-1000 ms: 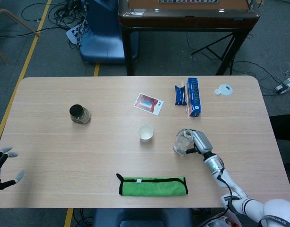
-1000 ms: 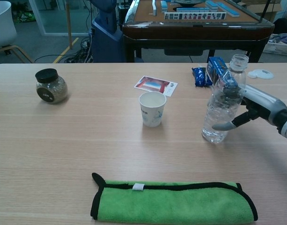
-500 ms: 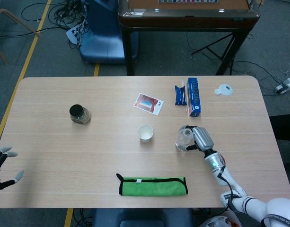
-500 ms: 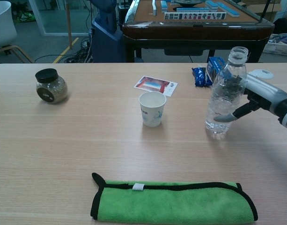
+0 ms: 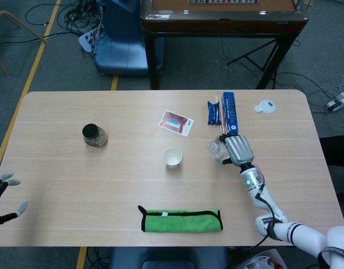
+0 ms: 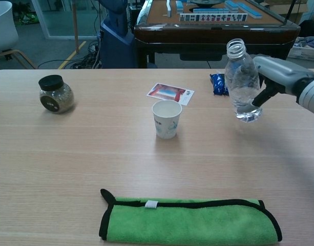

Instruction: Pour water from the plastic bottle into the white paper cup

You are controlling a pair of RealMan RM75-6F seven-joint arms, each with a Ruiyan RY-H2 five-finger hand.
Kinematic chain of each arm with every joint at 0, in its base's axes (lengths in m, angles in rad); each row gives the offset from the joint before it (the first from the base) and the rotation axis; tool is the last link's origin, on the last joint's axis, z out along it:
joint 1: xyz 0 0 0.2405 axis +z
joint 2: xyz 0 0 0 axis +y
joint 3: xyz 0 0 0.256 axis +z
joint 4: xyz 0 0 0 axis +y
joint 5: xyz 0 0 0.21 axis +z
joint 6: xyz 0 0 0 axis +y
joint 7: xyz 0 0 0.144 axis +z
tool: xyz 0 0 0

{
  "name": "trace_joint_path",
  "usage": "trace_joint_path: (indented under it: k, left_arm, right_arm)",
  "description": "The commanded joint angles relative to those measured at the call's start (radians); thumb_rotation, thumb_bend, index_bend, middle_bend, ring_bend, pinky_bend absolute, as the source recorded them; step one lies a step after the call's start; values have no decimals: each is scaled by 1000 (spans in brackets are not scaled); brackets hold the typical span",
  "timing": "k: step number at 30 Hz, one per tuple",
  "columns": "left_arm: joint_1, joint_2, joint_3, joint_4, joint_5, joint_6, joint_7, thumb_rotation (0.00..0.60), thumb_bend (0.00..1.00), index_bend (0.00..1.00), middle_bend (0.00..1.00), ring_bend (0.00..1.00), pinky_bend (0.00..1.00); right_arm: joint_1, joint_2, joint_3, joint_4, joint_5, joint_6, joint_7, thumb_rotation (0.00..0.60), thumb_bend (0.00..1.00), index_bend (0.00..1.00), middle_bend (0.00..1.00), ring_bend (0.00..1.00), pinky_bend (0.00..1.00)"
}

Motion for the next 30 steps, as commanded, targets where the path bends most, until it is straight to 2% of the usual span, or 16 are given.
trace_joint_path:
  k: [1,7,13,22,30]
  left_arm:
    - [1,1,-1,-1,0,1,0,600,170,351,215,240,508]
    - [3,7,0,-8,2,4,-7,600,169,351,215,240,508]
    - [7,15,-2,-14,3,10,-20,600,170,351,215,240,507]
    - [9,20,-1,-16,7,10,-26,600,170,352,223,240,507]
    - [11,22,0,-21,10,14,-24,600,170,352,224,240,507]
  right_arm:
    - [54,10,46,-36,104,-58,-145,600,198,573,609,512,449]
    - [109,-13,68,-29,210,-107,-271,600,199,572,609,512,449]
    - [168,-54,59,14,286,-128,-414,600,198,573,609,512,449]
    - [255,-108,40,50,375,-112,-651,600,199,573,609,512,449]
    - [308,-130,37,24,499,-73,-842,600,199,573,609,512,449]
